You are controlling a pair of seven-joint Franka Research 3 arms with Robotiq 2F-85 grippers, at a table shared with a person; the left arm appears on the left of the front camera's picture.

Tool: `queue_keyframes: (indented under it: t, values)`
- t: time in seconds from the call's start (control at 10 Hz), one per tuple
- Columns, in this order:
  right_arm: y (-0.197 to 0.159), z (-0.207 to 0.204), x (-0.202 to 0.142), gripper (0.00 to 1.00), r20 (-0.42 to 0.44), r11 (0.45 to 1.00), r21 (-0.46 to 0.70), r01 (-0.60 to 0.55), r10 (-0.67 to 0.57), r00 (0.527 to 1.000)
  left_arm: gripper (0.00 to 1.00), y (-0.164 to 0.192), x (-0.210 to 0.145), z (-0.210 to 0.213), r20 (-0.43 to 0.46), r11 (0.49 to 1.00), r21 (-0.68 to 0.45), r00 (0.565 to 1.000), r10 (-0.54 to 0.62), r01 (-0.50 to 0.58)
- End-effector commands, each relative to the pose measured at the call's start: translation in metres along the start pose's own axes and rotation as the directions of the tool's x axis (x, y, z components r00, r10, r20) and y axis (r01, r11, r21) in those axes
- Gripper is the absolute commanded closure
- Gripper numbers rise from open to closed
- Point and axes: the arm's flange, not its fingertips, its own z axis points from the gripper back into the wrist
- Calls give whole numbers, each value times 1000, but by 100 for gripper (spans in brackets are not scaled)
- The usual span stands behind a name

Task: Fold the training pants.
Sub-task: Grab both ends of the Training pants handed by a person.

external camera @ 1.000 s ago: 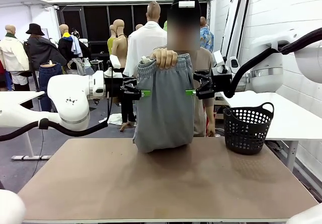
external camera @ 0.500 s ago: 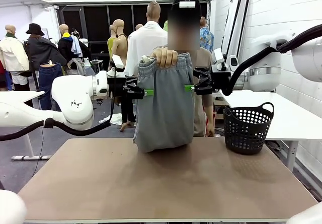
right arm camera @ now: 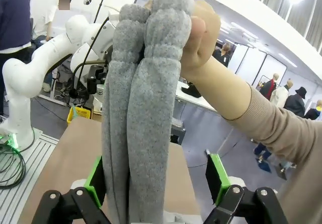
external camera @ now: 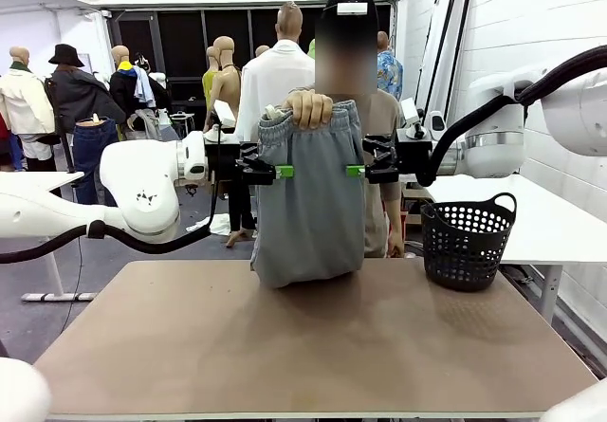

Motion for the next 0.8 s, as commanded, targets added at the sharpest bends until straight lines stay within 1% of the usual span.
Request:
queue_keyframes:
  t: [0.0, 0.3, 0.4, 0.5, 0.7]
  values:
    - [-9, -5, 4, 41, 33, 999, 6, 37, -38, 999, 16, 2, 1, -10, -1, 1000, 11, 1000, 14, -14]
    - [-9, -7, 2, 100, 45, 997, 19, 77, -78, 996, 73, 3, -2, -7, 10, 999, 11, 999, 31, -31]
    - [-10, -8, 2, 100, 41, 995, 21, 92, -93, 995, 93, 4, -3, -6, 15, 999, 14, 999, 36, -36]
    - [-10, -8, 2, 100, 40, 994, 28, 105, -106, 994, 100, 5, -3, -2, 30, 999, 26, 999, 40, -41]
    - [-10, -8, 2, 100, 33, 992, 37, 119, -120, 992, 100, 9, -6, 4, 47, 997, 45, 997, 55, -57]
